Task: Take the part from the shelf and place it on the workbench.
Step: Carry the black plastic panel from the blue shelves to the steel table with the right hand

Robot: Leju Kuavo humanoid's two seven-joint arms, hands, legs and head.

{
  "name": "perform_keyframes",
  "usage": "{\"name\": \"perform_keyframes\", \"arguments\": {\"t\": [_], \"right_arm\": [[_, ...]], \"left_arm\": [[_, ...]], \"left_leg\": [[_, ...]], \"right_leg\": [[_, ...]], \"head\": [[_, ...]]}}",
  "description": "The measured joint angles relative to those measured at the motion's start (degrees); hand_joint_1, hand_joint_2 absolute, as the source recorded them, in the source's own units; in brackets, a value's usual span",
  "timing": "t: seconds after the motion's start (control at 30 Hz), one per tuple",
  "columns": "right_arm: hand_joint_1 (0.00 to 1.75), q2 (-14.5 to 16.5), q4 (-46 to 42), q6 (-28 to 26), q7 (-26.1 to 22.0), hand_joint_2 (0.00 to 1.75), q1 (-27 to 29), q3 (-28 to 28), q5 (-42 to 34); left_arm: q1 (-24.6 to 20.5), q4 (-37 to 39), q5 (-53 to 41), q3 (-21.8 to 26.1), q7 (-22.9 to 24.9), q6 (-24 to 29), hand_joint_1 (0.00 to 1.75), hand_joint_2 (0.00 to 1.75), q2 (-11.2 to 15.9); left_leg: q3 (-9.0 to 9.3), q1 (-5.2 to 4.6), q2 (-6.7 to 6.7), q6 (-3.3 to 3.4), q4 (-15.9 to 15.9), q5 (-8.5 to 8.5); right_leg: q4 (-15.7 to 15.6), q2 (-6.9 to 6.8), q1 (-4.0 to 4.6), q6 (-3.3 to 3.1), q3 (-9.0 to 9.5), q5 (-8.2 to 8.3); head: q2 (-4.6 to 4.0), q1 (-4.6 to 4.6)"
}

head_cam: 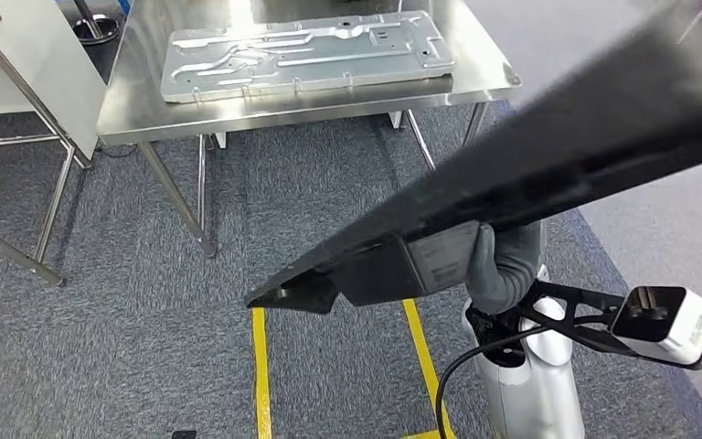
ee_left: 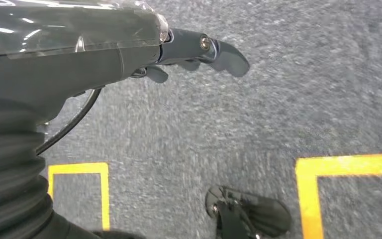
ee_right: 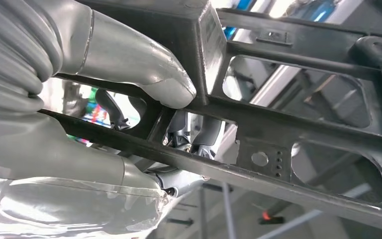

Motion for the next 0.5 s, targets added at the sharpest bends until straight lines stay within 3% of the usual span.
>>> {"name": "perform_keyframes", "arguments": {"t": [0.1,0.2,0.23,0.27,0.3,0.4,0.43,0.5], "right_arm": [[1.75,-0.01,-0.01,-1.79,0.59,1.75,0.16,-0.80,0.18],[1.75,-0.02,-0.01,-2.74,1.15,1.75,0.45,-1.43,-0.38],[1.75,-0.02,-0.01,-3.08,1.57,1.75,0.66,-1.63,-0.70],[1.75,-0.02,-0.01,-3.45,2.05,1.75,0.85,-1.84,-1.01],[1.75,-0.02,-0.02,-3.78,2.48,1.75,0.97,-2.03,-1.32],[1.75,-0.02,-0.20,-4.40,3.04,1.75,1.01,-2.34,-1.96],[1.75,-0.01,-0.29,-4.57,3.13,1.75,1.00,-2.41,-2.13],[1.75,0.00,-0.41,-4.82,3.33,1.75,1.02,-2.59,-2.54]], "left_arm": [[-0.03,0.00,1.20,0.05,-0.54,-3.30,0.00,1.75,0.09],[0.01,0.00,1.85,0.29,-0.66,-5.26,0.00,1.75,0.13],[0.07,0.00,1.91,0.40,-0.61,-5.57,0.00,1.75,0.13],[0.12,0.00,1.91,0.49,-0.59,-5.77,0.00,1.75,0.13],[0.14,0.00,1.91,0.53,-0.61,-5.89,0.00,1.75,0.13],[0.02,0.00,1.91,0.56,-0.77,-6.12,0.00,1.75,0.13],[-0.03,0.00,1.91,0.56,-0.79,-6.15,0.00,1.75,0.14],[-0.09,0.00,1.92,0.57,-0.74,-6.16,0.00,1.75,0.16]], "left_leg": [[0.36,0.28,0.24,0.99,-0.72,0.43],[0.56,0.39,0.69,1.52,-1.03,0.47],[0.58,0.39,0.87,1.54,-1.03,0.40],[0.63,0.40,1.04,1.52,-1.02,0.33],[0.73,0.41,1.15,1.45,-1.02,0.24],[1.26,0.36,1.23,0.89,-0.99,-0.19],[1.37,0.27,1.24,0.57,-0.99,-0.35],[1.54,0.11,1.33,-0.15,-1.15,-0.56]], "right_leg": [[1.32,-1.40,-0.07,0.88,-0.52,-1.14],[10.81,-3.44,-0.45,1.75,-5.32,-5.67],[13.99,-3.64,-0.63,1.96,-7.11,-6.57],[15.40,-3.76,-0.80,2.09,-8.05,-6.44],[14.52,-3.86,-0.94,2.14,-7.81,-5.24],[3.52,-4.48,-0.96,1.85,-2.45,0.03],[0.93,-4.61,-0.80,1.63,-1.17,0.75],[-0.38,-4.48,-0.39,1.10,-0.55,0.70]], "head": [[0.00,0.20],[0.00,0.48],[-0.01,0.48],[-0.01,0.49],[-0.01,0.49],[0.00,0.48],[0.00,0.46],[0.00,0.41]]}}
